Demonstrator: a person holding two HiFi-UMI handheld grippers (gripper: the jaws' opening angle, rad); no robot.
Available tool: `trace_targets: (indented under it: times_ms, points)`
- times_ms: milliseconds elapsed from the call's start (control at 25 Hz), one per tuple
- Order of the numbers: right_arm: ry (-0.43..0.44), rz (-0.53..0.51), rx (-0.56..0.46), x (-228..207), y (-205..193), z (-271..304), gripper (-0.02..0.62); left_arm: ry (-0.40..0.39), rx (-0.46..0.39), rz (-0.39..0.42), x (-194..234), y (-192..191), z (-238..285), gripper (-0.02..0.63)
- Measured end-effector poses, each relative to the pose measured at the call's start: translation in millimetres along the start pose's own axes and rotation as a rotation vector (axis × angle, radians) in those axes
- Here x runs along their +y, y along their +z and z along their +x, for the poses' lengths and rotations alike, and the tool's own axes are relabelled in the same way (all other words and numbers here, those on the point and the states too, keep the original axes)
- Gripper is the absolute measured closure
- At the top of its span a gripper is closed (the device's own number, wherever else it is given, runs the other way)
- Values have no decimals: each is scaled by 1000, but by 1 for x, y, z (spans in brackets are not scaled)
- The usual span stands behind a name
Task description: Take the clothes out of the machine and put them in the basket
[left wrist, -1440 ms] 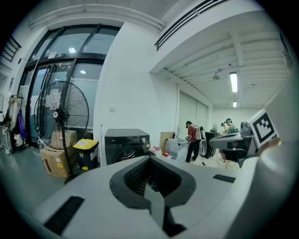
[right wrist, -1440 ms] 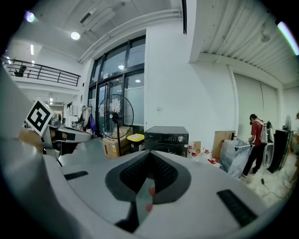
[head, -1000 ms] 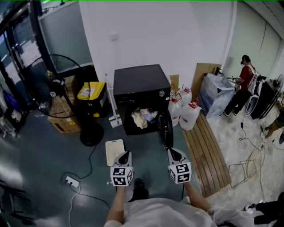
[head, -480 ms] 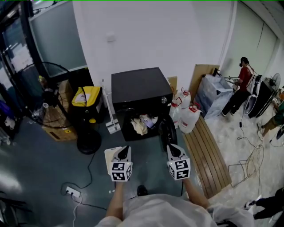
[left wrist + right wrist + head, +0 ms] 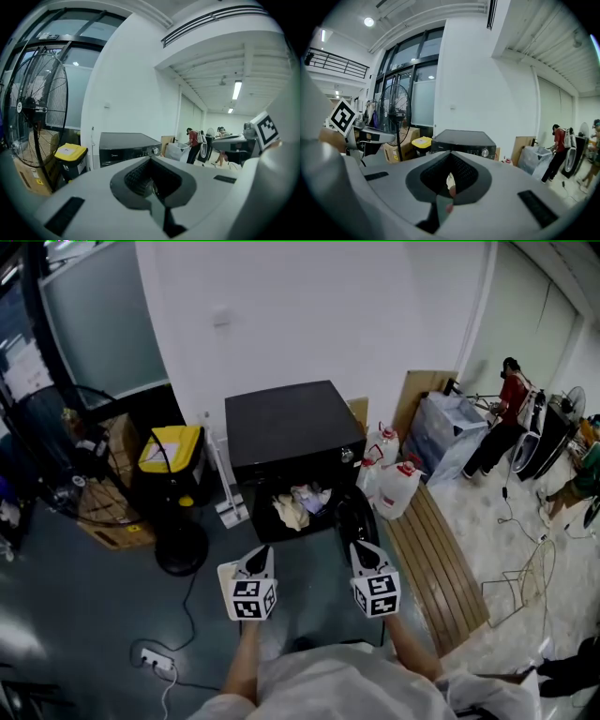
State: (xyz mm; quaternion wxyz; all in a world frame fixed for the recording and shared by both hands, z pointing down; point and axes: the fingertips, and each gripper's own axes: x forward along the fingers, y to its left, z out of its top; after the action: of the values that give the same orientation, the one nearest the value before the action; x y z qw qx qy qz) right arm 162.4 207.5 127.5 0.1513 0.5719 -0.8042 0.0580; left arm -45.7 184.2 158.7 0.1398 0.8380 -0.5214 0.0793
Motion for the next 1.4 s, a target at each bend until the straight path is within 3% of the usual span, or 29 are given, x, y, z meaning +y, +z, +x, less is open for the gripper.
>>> trace_targets:
  times_ms: [640, 1400]
  points:
    - [3, 19, 47, -20, -12, 55, 571, -5, 69, 20, 18, -11, 53, 588]
    - [139, 23, 103, -102, -9, 181, 571, 136, 120, -27, 42, 8, 168, 588]
